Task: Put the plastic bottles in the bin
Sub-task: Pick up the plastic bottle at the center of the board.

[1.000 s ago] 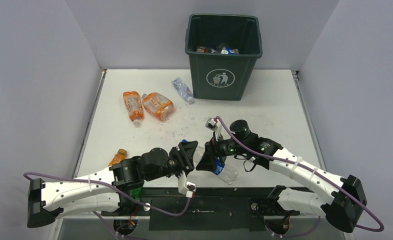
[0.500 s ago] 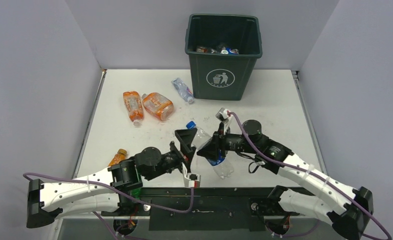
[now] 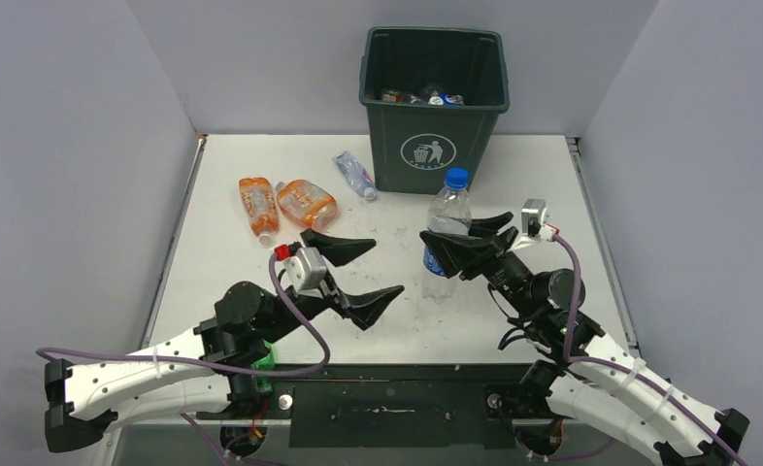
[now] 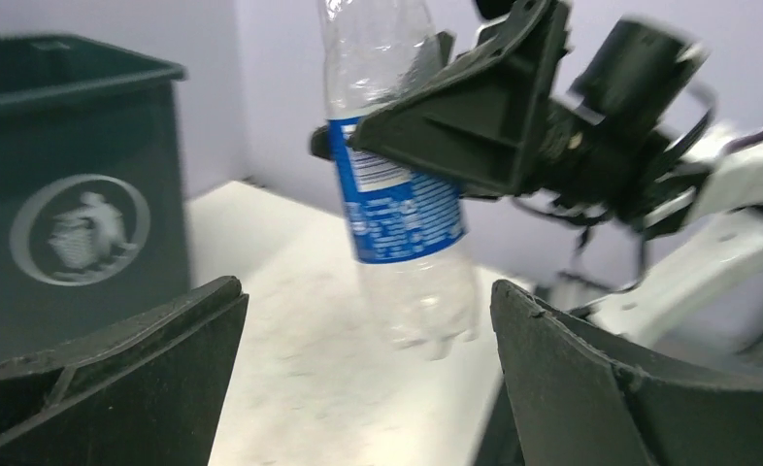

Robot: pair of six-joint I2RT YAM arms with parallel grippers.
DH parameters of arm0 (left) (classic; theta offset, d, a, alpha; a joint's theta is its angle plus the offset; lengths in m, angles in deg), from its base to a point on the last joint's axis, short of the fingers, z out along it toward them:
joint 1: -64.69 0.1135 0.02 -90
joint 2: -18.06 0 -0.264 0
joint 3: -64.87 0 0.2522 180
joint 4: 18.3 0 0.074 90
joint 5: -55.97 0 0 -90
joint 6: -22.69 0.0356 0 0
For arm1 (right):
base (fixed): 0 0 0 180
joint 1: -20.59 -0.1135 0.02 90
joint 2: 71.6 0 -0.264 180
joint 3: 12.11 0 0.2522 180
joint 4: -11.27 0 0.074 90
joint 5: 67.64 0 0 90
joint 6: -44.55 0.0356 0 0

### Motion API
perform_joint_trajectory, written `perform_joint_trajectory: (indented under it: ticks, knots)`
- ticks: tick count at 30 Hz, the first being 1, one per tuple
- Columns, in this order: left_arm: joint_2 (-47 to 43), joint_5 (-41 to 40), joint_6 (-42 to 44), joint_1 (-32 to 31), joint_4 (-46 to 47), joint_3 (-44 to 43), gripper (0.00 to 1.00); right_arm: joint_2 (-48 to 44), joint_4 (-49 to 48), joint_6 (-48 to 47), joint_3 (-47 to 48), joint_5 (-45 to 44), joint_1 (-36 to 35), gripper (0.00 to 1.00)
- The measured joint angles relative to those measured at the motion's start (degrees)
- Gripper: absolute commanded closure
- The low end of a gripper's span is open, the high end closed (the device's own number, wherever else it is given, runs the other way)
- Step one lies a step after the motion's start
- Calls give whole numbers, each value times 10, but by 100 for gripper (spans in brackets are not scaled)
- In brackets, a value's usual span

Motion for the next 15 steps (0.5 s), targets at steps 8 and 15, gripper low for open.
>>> perform_joint_trajectory:
  ticks: [8,15]
  knots:
    - [66,109,-276,61,192,80,4,21,-114,43,-45,-16,0,53]
    - [100,165,-325,75,234,68,4,47,-174,74,-45,19,0,53]
